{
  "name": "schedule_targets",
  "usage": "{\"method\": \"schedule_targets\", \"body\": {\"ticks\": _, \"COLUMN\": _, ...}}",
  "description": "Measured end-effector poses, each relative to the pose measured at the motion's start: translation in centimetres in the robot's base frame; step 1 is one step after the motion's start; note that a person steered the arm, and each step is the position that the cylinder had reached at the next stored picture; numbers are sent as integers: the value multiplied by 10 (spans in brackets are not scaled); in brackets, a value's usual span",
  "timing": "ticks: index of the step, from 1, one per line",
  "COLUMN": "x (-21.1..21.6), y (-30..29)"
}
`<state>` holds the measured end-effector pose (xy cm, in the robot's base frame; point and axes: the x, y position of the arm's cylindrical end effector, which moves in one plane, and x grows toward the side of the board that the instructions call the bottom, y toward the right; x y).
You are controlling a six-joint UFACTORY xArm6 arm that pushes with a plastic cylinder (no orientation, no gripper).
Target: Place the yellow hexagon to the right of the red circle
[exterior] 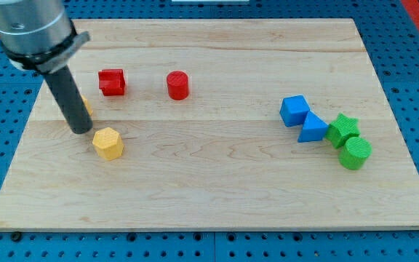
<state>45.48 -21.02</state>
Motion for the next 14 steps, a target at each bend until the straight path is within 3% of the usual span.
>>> {"method": "schedule_targets", "body": {"ticks": 3, "x": -63, "y": -7}}
{"method": "schedule_targets", "body": {"ticks": 5, "x": -10, "y": -9}}
{"method": "schedule_targets", "body": {"ticks": 9, "x": 81, "y": 71}}
{"method": "schedule_targets", "body": {"ticks": 12, "x": 52, "y": 126}}
{"method": "schedule_targets", "body": {"ticks": 14, "x": 11, "y": 149}}
